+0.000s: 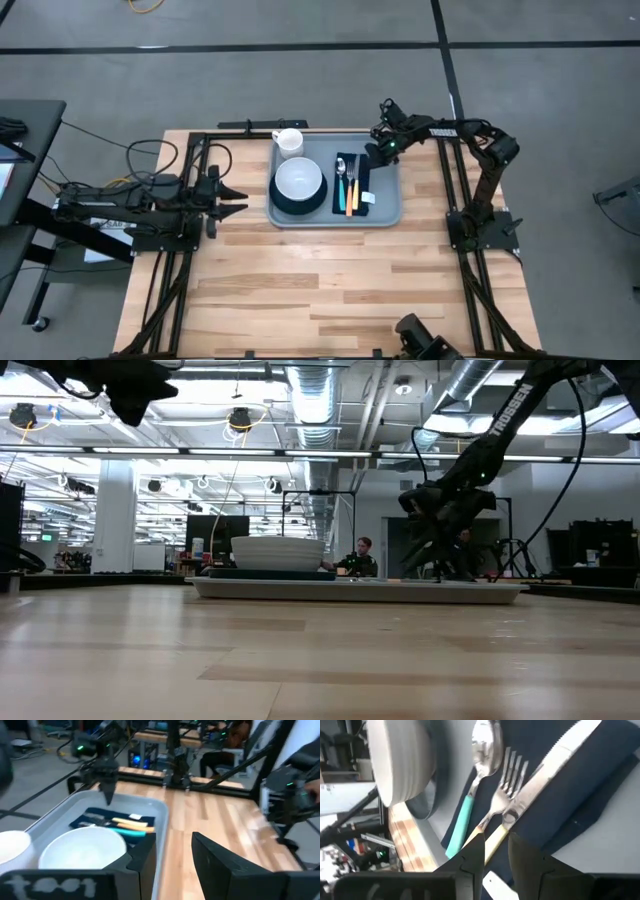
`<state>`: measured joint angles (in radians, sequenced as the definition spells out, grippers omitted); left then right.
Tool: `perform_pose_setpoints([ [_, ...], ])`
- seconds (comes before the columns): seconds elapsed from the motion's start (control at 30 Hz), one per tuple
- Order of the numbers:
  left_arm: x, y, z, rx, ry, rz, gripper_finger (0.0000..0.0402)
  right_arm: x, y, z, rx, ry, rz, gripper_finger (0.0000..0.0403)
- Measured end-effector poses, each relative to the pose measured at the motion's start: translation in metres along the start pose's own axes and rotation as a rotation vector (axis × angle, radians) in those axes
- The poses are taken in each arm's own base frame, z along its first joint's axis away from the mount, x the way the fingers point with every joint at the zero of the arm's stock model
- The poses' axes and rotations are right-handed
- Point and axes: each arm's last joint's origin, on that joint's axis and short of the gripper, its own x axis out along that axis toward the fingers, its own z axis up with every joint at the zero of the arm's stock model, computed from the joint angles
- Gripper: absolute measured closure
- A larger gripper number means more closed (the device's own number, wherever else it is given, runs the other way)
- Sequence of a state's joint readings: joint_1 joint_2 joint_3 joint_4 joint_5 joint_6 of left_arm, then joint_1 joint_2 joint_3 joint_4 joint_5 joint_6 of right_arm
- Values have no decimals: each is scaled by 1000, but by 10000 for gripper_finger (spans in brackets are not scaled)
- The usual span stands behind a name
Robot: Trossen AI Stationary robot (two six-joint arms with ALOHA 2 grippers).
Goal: Set up tray
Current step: Return to Home Position
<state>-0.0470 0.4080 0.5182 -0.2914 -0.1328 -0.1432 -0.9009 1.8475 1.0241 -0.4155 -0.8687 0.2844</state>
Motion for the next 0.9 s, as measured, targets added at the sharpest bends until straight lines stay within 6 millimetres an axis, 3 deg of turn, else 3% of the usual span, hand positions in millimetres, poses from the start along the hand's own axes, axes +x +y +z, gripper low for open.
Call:
perform_pose_setpoints([
  [0.13,0,3,-2,-10,11,95,290,-13,15,-5,-89,-9,-4,325],
  [0.27,3,7,-10,-33,4,202,290,-30,46,-12,-244,-64,-8,325],
  [0.47,22,12,-60,-66,-63,184,290,-53,92,-45,-542,-214,-128,325],
  [0.57,25,16,-82,-97,-84,210,290,-62,107,-67,-679,-317,-93,325],
  [0.7,26,23,-103,-141,-114,253,290,-69,113,-104,-910,-436,31,325],
  [0.9,23,28,-115,-199,-137,328,290,-57,82,-161,-1084,-672,186,325],
])
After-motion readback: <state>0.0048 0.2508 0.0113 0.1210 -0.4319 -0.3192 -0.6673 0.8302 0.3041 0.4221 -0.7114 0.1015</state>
